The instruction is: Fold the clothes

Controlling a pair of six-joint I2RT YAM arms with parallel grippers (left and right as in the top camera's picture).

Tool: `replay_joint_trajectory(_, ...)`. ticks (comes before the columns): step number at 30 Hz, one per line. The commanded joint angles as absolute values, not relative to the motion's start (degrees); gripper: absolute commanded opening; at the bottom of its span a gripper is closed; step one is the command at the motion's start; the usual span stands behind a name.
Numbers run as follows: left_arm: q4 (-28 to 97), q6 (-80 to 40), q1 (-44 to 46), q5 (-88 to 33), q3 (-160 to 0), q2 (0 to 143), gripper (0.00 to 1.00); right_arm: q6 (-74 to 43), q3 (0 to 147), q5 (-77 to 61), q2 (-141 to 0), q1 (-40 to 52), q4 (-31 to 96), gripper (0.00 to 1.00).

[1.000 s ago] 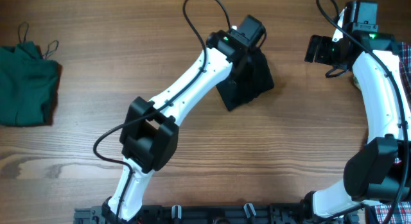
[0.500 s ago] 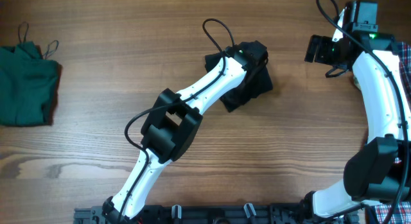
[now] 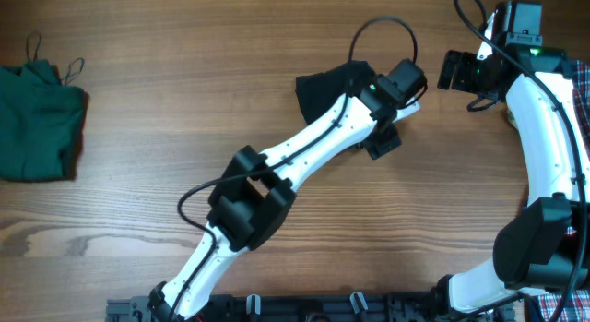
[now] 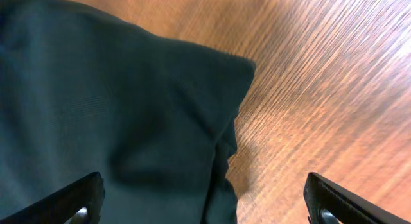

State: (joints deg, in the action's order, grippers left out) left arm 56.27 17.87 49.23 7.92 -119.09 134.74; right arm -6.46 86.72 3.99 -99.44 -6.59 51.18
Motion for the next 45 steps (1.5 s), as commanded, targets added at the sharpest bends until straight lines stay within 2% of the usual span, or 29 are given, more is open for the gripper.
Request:
replay_joint_trajectory(1, 55.7, 22.1, 49.0, 12.1, -118.8, 137.7, 1.00, -7.5, 87.3, 4.8, -98.5, -6.6, 51.0, 1.00)
replay_joint_trajectory(15, 55.1, 22.1, 48.4, 11.7, -118.7, 147.0, 0.99, -7.5, 87.3, 4.7, -98.5, -6.6, 51.0, 1.00)
replay_joint_trajectory(18, 55.1, 22.1, 48.3, 16.6, -118.7, 147.0, 0.81, -7.5, 87.3, 4.7, -98.5, -6.6, 51.0, 1.00)
replay_joint_trajectory(19, 55.1, 22.1, 48.3, 18.3, -118.7, 147.0, 0.73, -7.5, 87.3, 4.7, -98.5, -6.6, 51.0, 1.00)
replay_joint_trajectory(20, 55.1, 22.1, 48.3, 18.9, -118.7, 147.0, 0.61, -7.5, 87.3, 4.8, -98.5, -6.6, 51.0, 1.00)
replay_joint_trajectory(22, 55.1, 22.1, 48.3, 19.1, -118.7, 147.0, 0.46, -7.5, 87.3, 4.7, -98.5, -6.6, 51.0, 1.00)
replay_joint_trajectory(23, 55.1, 22.1, 48.4, 19.1, -118.7, 147.0, 0.23, -7.5, 87.3, 4.7, -98.5, -6.6, 51.0, 1.00)
replay_joint_trajectory(25, 55.2, 22.1, 48.4, 19.1, -118.7, 147.0, 0.04, -7.5, 87.3, 4.7, -98.5, -6.6, 51.0, 1.00)
replay_joint_trajectory(29, 57.0, 21.2, 49.1, 22.7, -118.8, 146.2, 0.04, -7.5, 87.3, 4.7, -98.5, -6.6, 51.0, 1.00)
replay_joint_trajectory(33, 54.8, 13.0, 46.6, 23.3, -119.4, 140.3, 0.04, -7.5, 87.3, 4.7, -98.5, -6.6, 51.0, 1.00)
replay_joint_trajectory(39, 53.2, 13.3, 39.7, 32.5, -119.4, 134.5, 0.04, -7.5, 87.3, 4.7, -98.5, -6.6, 51.0, 1.00)
replay_joint_trajectory(45, 48.4, 20.9, 32.9, 35.1, -119.4, 133.2, 0.04, -7.5, 87.3, 4.8, -98.5, -6.6, 51.0, 1.00)
